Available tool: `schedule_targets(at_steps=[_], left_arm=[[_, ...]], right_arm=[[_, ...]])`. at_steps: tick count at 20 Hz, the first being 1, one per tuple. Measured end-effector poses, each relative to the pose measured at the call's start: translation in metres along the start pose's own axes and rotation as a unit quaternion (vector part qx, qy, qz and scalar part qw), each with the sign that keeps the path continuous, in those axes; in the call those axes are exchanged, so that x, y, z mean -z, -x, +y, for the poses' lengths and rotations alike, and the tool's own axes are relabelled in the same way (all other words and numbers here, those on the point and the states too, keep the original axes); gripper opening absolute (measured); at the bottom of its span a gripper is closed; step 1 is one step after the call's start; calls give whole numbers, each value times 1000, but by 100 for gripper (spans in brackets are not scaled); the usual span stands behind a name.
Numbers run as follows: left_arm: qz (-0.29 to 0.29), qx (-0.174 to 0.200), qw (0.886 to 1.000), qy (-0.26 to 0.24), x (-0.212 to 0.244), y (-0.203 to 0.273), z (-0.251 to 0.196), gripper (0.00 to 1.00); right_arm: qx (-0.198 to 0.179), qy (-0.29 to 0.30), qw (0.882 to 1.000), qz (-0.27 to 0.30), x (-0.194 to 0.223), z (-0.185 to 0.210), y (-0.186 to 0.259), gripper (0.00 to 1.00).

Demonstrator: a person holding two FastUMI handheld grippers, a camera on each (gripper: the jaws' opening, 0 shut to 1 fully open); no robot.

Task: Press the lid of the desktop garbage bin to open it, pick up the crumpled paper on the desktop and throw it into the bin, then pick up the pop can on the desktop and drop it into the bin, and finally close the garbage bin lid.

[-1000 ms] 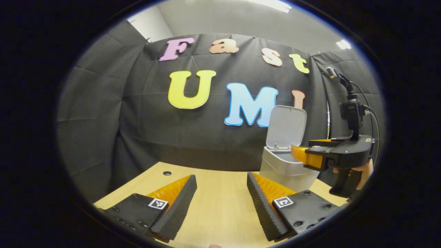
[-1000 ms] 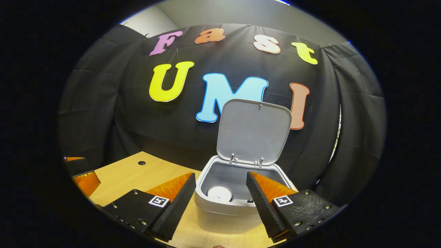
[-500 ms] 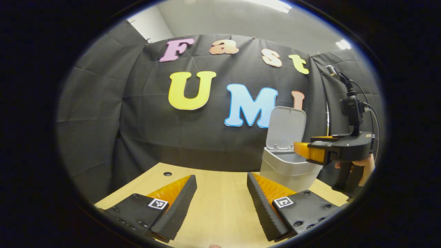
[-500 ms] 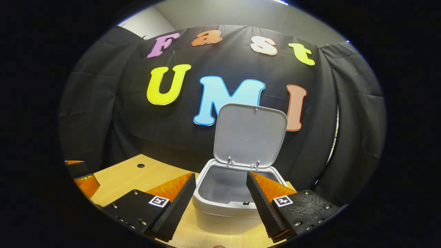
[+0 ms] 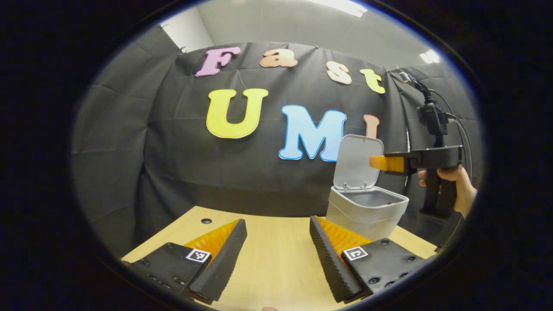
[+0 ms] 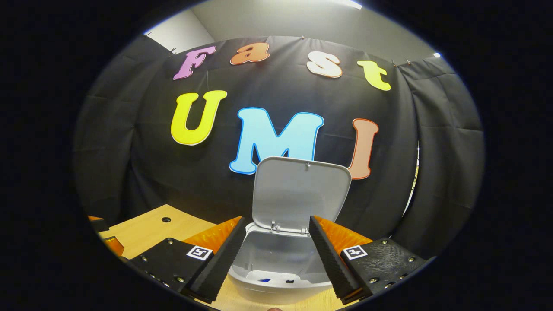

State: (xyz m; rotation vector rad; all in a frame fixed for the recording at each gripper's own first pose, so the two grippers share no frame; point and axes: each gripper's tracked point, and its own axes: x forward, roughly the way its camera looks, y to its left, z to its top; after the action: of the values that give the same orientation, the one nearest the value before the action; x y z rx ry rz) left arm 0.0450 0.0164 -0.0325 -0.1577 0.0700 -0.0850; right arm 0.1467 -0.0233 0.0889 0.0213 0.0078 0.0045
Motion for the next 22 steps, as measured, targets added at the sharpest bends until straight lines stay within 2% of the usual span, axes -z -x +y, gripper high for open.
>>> schedule_targets(at_steps=[7, 13, 22], left_arm=[[-2, 9, 1000, -9, -12, -19, 9, 96], [-3, 24, 1000, 4, -16, -36, 8, 95], [2, 5, 1000, 8, -11, -44, 26, 96]], right_arm=[[26, -7, 999, -17, -41, -20, -38, 94], [50, 0, 998, -41, -79, -36, -70, 94], [60, -3, 997, -39, -97, -44, -112, 94]])
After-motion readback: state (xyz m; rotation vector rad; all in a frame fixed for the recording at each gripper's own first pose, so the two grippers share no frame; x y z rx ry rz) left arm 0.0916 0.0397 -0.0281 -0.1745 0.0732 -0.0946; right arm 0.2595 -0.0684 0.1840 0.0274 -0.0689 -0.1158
